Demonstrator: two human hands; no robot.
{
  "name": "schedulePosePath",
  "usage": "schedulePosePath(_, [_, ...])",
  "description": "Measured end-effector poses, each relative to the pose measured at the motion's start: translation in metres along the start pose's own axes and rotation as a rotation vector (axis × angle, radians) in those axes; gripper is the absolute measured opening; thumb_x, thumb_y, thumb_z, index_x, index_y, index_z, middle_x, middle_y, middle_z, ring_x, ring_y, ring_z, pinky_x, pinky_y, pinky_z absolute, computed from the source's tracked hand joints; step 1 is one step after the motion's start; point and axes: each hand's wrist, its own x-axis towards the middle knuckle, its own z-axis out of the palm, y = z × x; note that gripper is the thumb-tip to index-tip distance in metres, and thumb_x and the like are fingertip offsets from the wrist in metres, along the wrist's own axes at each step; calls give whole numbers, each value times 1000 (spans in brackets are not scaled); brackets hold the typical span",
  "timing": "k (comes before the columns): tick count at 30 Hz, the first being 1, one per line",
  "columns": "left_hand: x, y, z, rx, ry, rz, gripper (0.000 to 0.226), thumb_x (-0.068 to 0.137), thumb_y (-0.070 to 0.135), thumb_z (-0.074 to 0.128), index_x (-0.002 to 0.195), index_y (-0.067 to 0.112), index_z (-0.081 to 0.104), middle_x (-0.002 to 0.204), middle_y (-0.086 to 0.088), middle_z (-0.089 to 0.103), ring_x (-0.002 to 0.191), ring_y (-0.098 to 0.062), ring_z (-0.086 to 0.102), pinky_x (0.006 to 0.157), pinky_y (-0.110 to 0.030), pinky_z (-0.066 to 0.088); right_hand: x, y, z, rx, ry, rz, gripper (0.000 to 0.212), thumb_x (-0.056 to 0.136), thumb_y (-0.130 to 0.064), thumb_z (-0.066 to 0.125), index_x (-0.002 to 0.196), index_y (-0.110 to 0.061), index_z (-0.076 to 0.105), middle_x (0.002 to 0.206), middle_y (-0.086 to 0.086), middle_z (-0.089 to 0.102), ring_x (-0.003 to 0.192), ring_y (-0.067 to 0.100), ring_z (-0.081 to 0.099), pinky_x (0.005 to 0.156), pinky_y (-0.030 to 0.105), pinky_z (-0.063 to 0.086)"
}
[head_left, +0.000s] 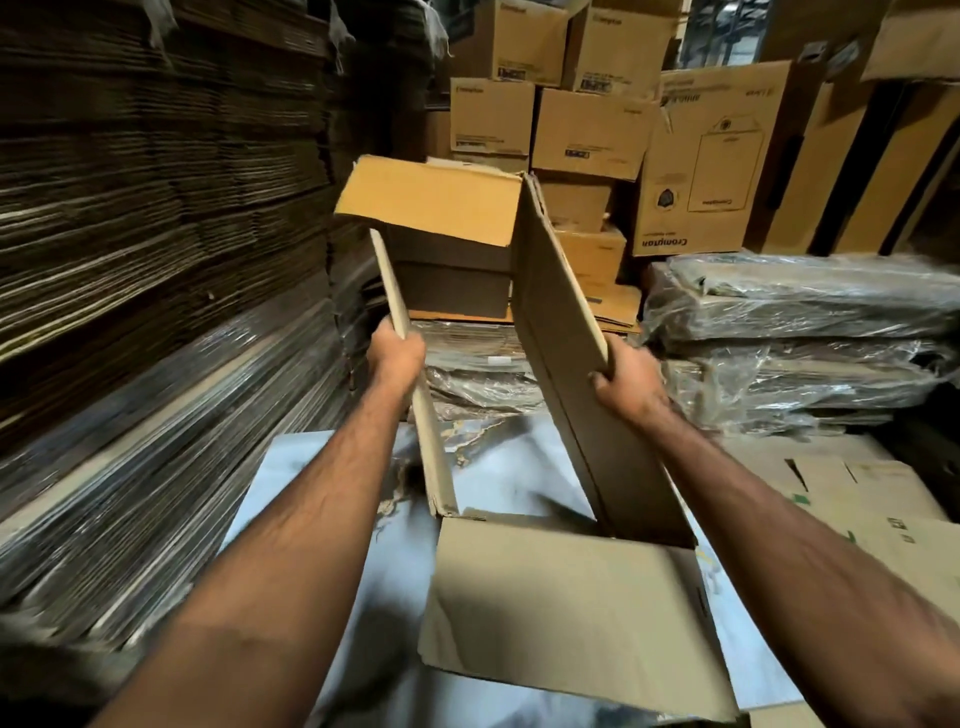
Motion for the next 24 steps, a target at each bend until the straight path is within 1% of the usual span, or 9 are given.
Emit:
schedulePosePath(4, [-1, -15, -7, -42, -244, 36, 41, 96, 34, 57, 133, 16, 56, 119, -6, 65, 106, -24, 63, 96, -42, 52, 6, 2, 2, 80, 24, 118, 40, 88, -8, 61, 128, -11, 58, 119, 17, 67, 110, 36, 61, 96, 41, 50])
schedulePosePath(7, [-10, -17, -8, 7, -385, 55, 35, 97, 30, 58, 130, 18, 53, 115, -3, 64, 103, -21, 61, 90, -35, 51, 12, 7, -2, 135, 53, 201, 40, 88, -9, 60, 128, -11, 59, 119, 17, 67, 110, 36, 62, 96, 41, 51])
schedulePosePath(10, [-11, -20, -3, 96, -443, 53, 51, 93, 18, 57, 142, 14, 44, 127, -11, 60, 111, -28, 59, 97, -45, 51, 16, 14, -6, 148, 65, 207, 41, 87, -8, 60, 128, -8, 58, 119, 19, 66, 110, 37, 62, 96, 45, 51])
schedulePosePath(12, [-13, -17, -1, 164, -467, 45, 55, 94, 24, 56, 145, 17, 37, 130, -9, 57, 112, -27, 59, 97, -44, 51, 20, 19, -9, 162, 81, 205, 41, 87, -8, 59, 128, -8, 58, 119, 19, 66, 109, 37, 62, 96, 46, 52])
schedulePosePath(14, [-16, -14, 0, 245, -505, 62, 52, 98, 34, 54, 145, 19, 35, 129, -5, 55, 111, -25, 58, 89, -39, 53, 23, 24, -13, 158, 92, 229, 40, 88, -9, 59, 128, -7, 58, 120, 18, 66, 109, 36, 62, 94, 42, 53])
schedulePosePath(16, [-20, -11, 4, 362, -408, 145, 46, 100, 39, 50, 140, 18, 42, 128, -9, 58, 107, -26, 59, 82, -38, 54, 26, 29, -17, 157, 89, 246, 37, 90, -11, 60, 127, -7, 58, 119, 17, 66, 109, 34, 62, 92, 39, 52])
schedulePosePath(19, [-28, -6, 15, 555, -22, 214, 35, 101, 35, 46, 124, 11, 57, 122, -18, 63, 107, -39, 60, 84, -40, 48, 24, 28, -17, 135, 50, 198, 37, 92, -16, 61, 129, -9, 58, 120, 15, 66, 109, 34, 62, 92, 37, 50])
schedulePosePath(21, [-28, -3, 21, 523, 112, 126, 33, 101, 32, 45, 118, 7, 60, 121, -21, 64, 110, -41, 59, 85, -41, 48, 16, 25, -17, 129, -40, 107, 45, 92, -13, 62, 136, -11, 52, 120, 10, 64, 105, 28, 61, 89, 32, 49])
schedulePosePath(24, [-16, 6, 21, 362, 228, -35, 34, 101, 30, 45, 121, 5, 58, 125, -22, 61, 115, -40, 58, 90, -41, 47, -3, 28, -19, 86, -270, -38, 69, 88, -14, 69, 148, -21, 35, 120, 2, 54, 103, 18, 53, 89, 24, 43])
